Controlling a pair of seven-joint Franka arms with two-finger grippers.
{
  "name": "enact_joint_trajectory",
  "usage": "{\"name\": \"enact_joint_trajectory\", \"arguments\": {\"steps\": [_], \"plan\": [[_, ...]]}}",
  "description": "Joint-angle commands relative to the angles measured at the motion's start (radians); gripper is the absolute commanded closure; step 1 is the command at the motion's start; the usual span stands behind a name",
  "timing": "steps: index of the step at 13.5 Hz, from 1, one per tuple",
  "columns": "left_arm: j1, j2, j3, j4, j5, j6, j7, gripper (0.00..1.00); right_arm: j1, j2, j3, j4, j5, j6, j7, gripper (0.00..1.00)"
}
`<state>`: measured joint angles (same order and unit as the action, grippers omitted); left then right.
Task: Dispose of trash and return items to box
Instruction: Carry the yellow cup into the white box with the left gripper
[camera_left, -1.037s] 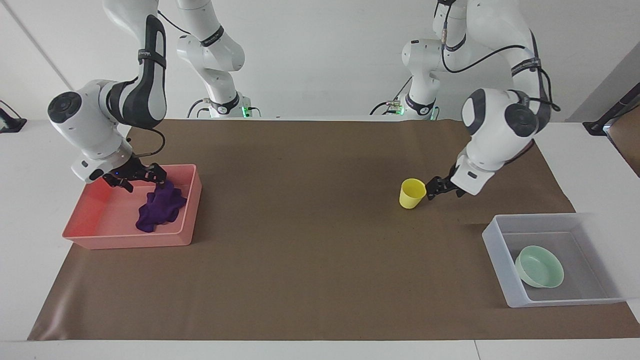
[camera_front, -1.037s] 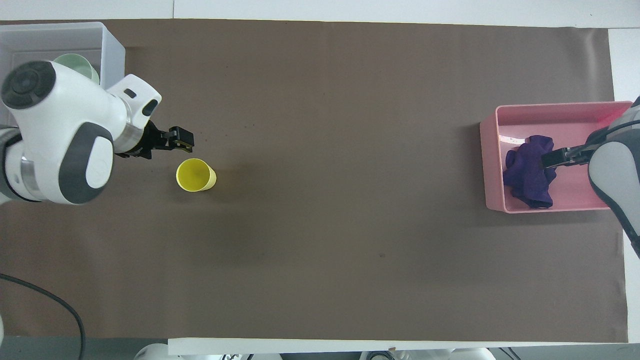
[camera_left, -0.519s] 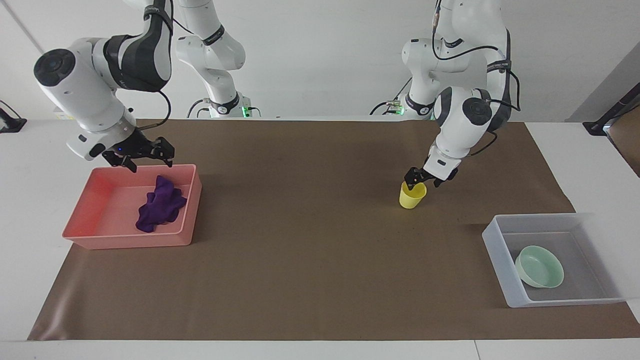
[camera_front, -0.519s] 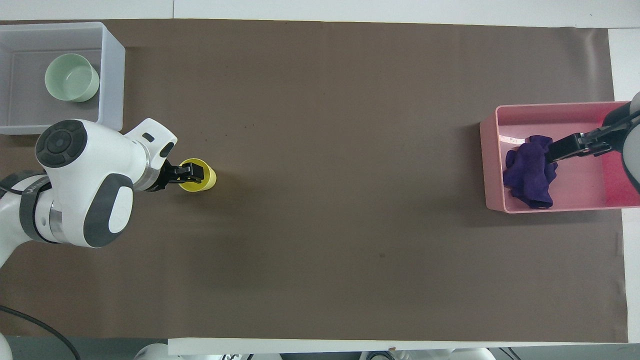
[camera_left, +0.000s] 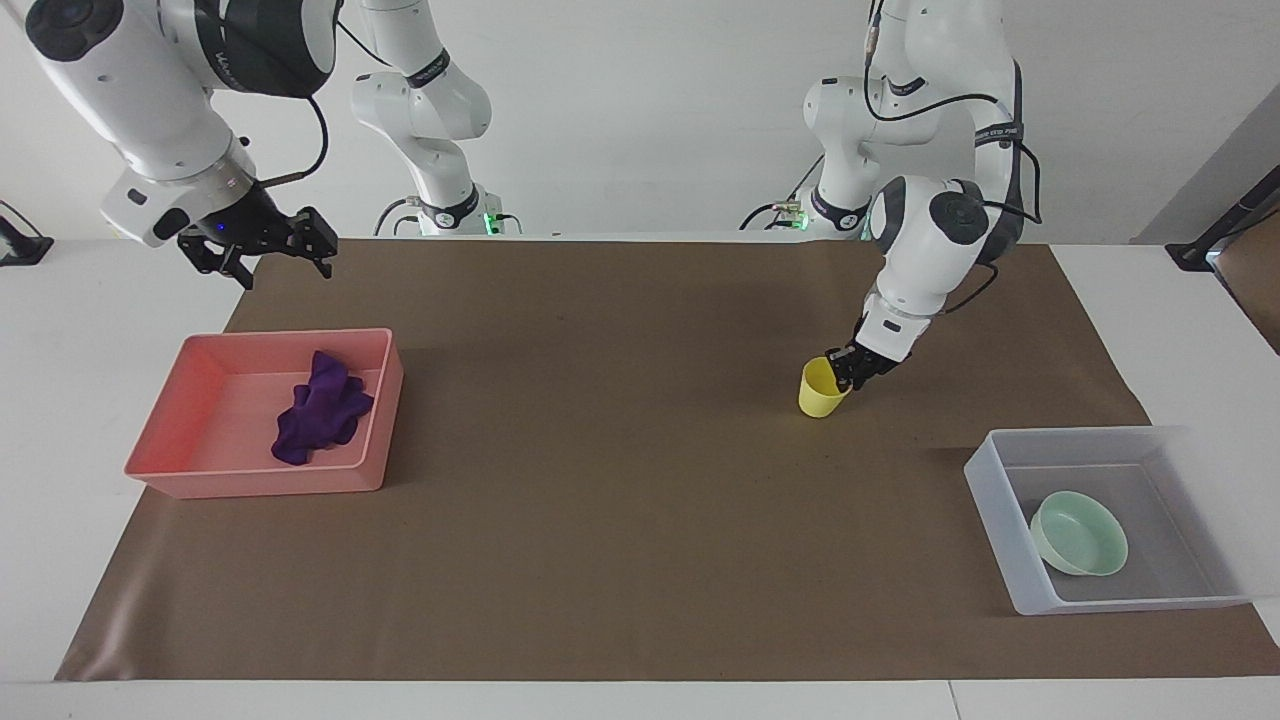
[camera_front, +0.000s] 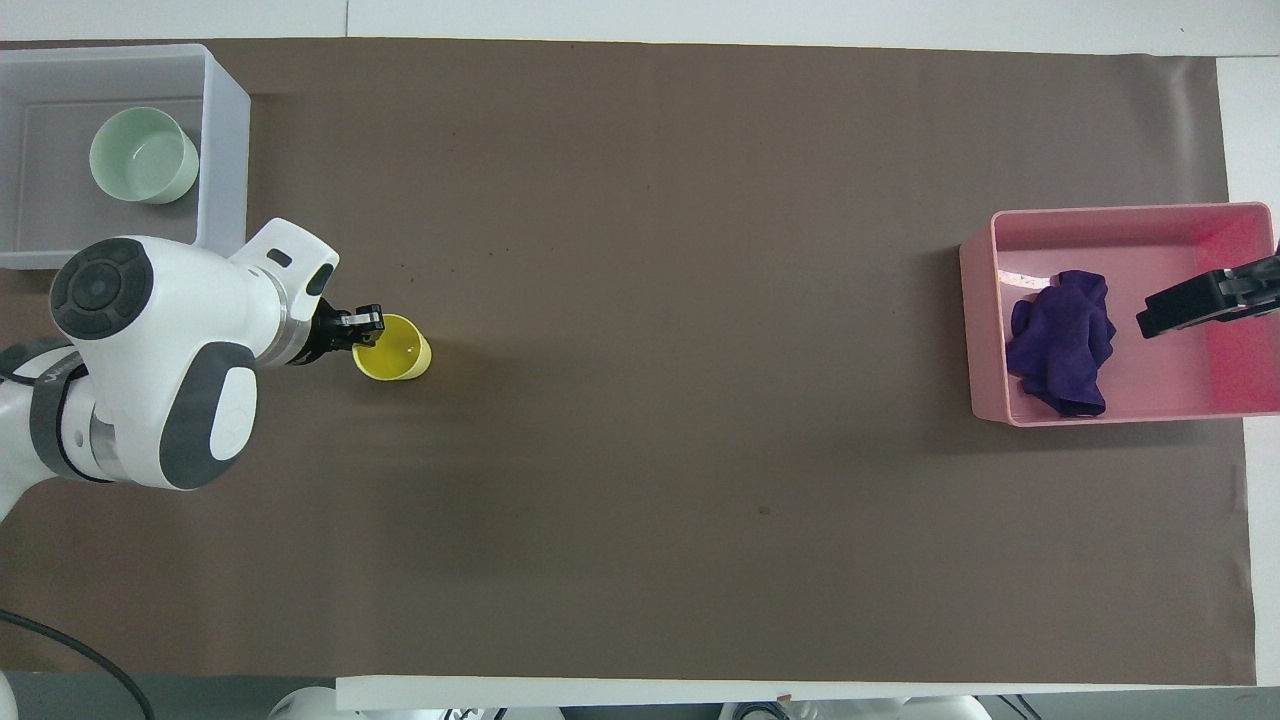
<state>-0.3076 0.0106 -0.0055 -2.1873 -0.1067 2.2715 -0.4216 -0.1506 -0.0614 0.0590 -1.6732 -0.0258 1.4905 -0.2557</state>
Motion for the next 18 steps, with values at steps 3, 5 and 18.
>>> {"name": "enact_joint_trajectory", "arguments": {"steps": [3, 5, 18], "plan": [[0.134, 0.052, 0.010, 0.449, 0.004, -0.393, -0.043, 1.00, -0.009, -0.044, 0.002, -0.010, -0.003, -0.033, -0.004, 0.00], [0.203, 0.083, 0.010, 0.562, 0.004, -0.447, -0.037, 1.00, -0.009, -0.044, 0.002, -0.008, 0.003, -0.035, -0.004, 0.00], [0.489, 0.477, 0.009, 0.676, 0.070, 0.063, 0.331, 1.00, 0.387, -0.069, -0.346, -0.051, 0.006, -0.036, 0.027, 0.01]]}}
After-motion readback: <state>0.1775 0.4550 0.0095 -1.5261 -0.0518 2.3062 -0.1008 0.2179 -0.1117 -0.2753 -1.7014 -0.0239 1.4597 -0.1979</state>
